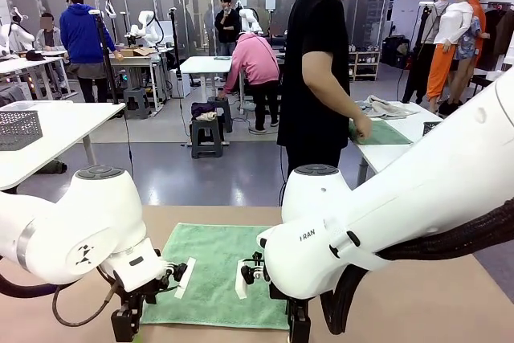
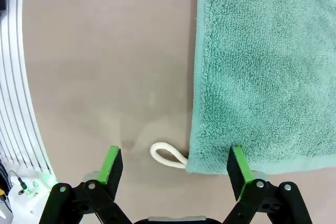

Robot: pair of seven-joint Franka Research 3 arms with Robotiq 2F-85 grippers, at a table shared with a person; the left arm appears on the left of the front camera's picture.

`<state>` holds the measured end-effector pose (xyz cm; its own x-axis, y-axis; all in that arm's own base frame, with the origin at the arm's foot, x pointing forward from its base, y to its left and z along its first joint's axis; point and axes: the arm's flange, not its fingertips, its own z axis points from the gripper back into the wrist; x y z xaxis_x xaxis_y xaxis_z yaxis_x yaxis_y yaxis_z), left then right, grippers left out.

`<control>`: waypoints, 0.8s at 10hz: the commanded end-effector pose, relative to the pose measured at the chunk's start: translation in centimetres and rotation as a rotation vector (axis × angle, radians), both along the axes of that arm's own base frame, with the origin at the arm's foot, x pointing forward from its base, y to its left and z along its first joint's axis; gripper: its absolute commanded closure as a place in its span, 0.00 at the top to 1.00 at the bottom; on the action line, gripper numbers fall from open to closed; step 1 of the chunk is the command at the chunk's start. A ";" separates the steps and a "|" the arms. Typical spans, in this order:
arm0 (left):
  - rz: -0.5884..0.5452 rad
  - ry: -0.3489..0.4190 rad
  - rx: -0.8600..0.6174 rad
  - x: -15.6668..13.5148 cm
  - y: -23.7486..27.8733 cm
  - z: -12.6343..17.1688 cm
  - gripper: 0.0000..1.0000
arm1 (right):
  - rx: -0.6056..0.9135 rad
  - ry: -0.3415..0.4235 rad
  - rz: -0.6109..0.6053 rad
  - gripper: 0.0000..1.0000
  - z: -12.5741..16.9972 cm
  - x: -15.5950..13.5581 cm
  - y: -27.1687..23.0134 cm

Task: Fold the towels and place them in the basket.
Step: When a person lays out a Towel with hook on the table, fold it in half twice.

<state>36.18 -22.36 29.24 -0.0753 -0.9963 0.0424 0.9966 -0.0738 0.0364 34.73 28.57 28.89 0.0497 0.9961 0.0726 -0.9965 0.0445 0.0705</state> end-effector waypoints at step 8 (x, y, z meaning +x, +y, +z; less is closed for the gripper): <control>-0.020 -0.051 -0.024 0.5 0.1 0.2 0.62 | -0.016 -0.047 -0.003 0.60 -0.2 0.2 0.4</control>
<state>36.62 -22.48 29.45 -0.0810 -0.9948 0.0618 0.9956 -0.0779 0.0515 34.90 28.67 28.99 0.0335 0.9969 0.0718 -0.9984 0.0300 0.0487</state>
